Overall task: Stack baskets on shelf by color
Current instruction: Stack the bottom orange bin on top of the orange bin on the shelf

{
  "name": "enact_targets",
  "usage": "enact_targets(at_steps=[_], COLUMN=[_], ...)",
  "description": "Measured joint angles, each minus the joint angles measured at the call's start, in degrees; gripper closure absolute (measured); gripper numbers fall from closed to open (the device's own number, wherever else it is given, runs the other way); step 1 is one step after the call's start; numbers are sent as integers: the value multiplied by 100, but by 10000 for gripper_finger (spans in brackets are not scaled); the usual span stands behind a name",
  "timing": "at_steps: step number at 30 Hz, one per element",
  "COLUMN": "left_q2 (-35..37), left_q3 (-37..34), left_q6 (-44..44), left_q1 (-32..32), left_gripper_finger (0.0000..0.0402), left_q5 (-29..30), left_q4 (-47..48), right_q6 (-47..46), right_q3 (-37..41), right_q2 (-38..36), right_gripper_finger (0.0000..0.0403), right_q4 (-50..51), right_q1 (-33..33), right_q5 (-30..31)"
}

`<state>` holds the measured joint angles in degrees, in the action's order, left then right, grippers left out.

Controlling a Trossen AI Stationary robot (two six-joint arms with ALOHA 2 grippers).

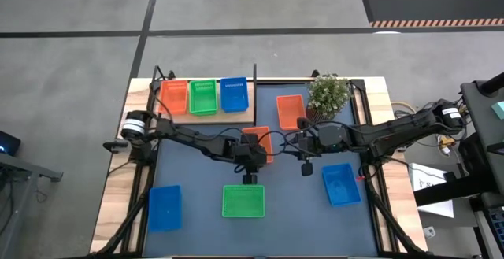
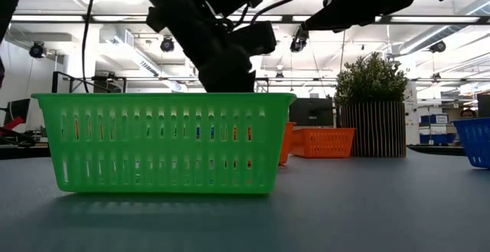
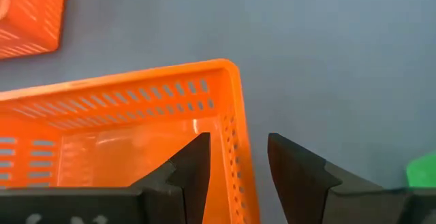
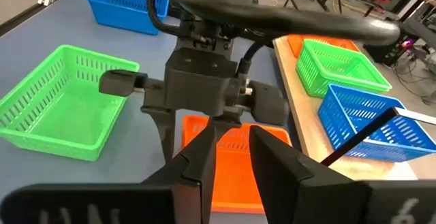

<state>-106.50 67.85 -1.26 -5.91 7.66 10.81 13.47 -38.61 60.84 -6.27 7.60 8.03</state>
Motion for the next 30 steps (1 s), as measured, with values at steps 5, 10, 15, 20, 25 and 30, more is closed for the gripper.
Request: enact_targets(at_steps=[5, 10, 15, 20, 25, 30], left_q2=[-52, -50, -44, 100, 677, 1435], left_q3=[0, -14, -26, 61, 29, 4], left_q6=[-138, -139, -52, 232, 490, 778], left_q1=[33, 33, 33, 15, -72, -214], left_gripper_finger=[273, 324, 393, 399, 401, 401], left_q5=[-34, -42, -231, -207, -153, -96], left_q4=[6, -1, 48, 217, 519, 1573], right_q6=[32, 61, 66, 68, 68, 70], right_q3=[0, 0, 0, 2, 9, 9], right_q2=[0, 15, 15, 15, 15, 15], right_gripper_finger=[323, 323, 331, 335, 333, 336], right_q4=[1, 1, 3, 58, 178, 173], right_q1=[0, 0, 0, 0, 0, 0], right_q5=[0, 0, 0, 0, 0, -54])
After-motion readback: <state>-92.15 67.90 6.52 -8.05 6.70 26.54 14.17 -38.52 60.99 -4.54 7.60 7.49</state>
